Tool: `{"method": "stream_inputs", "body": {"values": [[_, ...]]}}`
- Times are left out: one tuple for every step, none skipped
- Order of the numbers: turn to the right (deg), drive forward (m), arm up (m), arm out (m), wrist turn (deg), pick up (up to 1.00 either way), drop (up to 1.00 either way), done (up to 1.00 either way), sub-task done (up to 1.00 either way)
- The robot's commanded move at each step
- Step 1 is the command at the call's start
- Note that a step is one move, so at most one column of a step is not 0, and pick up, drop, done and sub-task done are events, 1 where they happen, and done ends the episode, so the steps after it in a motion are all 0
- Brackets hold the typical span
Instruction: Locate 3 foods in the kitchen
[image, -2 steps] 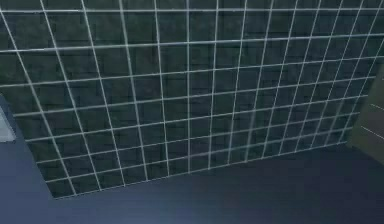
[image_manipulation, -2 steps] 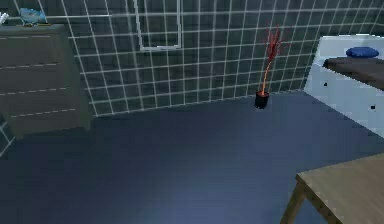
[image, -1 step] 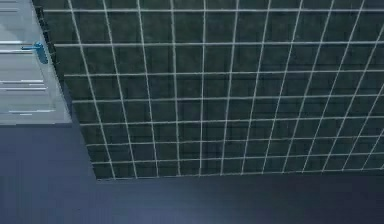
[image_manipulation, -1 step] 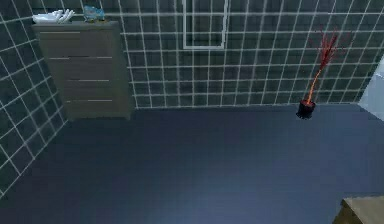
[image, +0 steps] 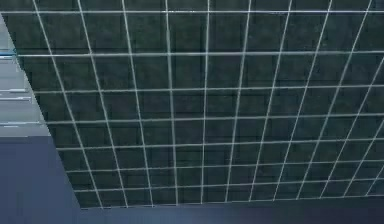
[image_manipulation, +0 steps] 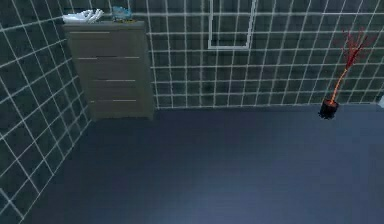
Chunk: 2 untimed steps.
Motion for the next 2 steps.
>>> {"method": "stream_inputs", "body": {"values": [[-45.0,0.00,0.00,0.00,0.0,0.00,0.00,0.00,0.00],[-33.0,0.00,0.00,0.00,0.0,0.00,0.00,0.00,0.00]]}}
